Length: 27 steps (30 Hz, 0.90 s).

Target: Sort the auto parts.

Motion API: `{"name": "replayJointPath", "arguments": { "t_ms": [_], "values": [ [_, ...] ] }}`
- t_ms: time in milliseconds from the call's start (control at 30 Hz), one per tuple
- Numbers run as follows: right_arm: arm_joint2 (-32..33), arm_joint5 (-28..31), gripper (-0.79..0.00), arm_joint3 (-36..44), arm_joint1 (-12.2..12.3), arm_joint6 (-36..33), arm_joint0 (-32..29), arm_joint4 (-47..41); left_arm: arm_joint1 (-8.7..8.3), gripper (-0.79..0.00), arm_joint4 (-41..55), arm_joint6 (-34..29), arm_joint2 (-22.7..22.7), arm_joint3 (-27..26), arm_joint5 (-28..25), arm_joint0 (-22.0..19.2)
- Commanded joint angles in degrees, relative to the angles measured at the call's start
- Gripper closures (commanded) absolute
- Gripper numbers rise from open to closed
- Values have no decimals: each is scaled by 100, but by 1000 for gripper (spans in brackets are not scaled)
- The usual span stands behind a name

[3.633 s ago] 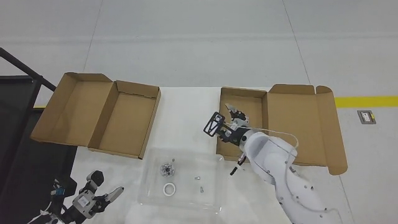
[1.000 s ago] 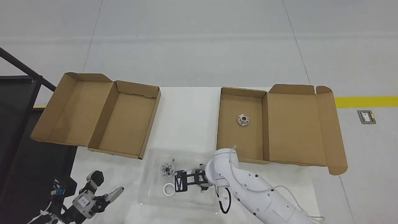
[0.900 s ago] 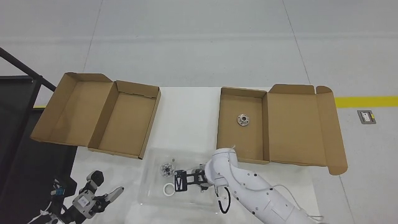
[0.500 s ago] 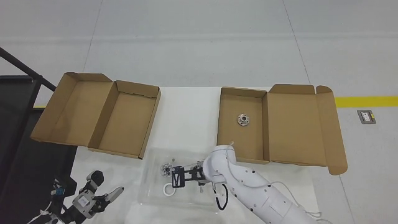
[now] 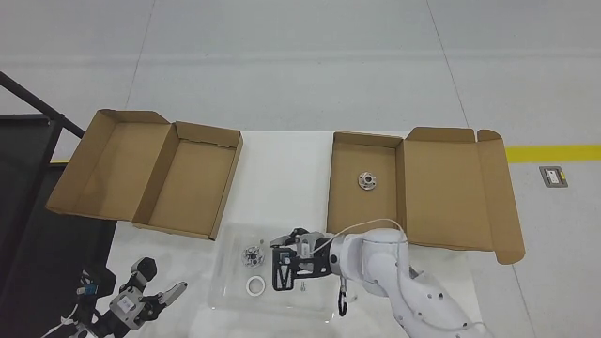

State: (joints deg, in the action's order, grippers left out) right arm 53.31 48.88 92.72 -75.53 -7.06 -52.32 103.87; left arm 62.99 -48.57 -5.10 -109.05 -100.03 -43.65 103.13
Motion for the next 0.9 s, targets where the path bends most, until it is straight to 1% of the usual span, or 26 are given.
{"name": "replayJointPath", "arguments": {
  "t_ms": [0,233,300,367,433,467,500,533,600,633,667,700,733,767,800,867],
  "values": [
    [3,0,0,-3,2,30,8,-18,0,-785,0,0,0,0,0,0],
    [3,0,0,-3,2,30,8,-18,0,-785,0,0,0,0,0,0],
    [-16,-96,0,0,-4,65,-32,-75,0,-785,0,0,0,0,0,0],
    [68,-252,0,3,-7,235,-2,-227,0,-785,0,0,0,0,0,0],
    [211,-414,0,-7,8,659,-10,-377,0,-785,0,0,0,0,0,0],
    [293,-453,0,2,25,984,-24,-438,0,-785,0,0,0,0,0,0],
    [417,-485,0,-9,56,1509,-58,-478,0,-785,0,0,0,0,0,0],
    [490,-531,0,-19,73,1778,-80,-483,0,-785,0,0,0,0,0,0],
    [662,-586,0,-73,137,2724,-165,-393,0,-785,0,0,0,0,0,0],
    [698,-591,0,-96,153,2969,-181,-369,0,-785,0,0,0,0,0,0],
    [769,-607,0,-160,182,3473,-208,-346,0,-785,0,0,0,0,0,0],
    [824,-638,0,-225,203,3839,-223,-336,0,-785,0,0,0,0,0,0],
    [858,-667,0,-267,216,4071,-227,-324,0,-785,0,0,0,0,0,0],
    [885,-669,0,-314,232,4469,-228,-318,0,-785,0,0,0,0,0,0],
    [908,-620,0,-410,257,5065,-212,-304,0,-785,0,0,0,0,0,0],
    [914,-545,0,-570,290,5769,-158,-210,0,-785,0,0,0,0,0,0]
  ]
}}
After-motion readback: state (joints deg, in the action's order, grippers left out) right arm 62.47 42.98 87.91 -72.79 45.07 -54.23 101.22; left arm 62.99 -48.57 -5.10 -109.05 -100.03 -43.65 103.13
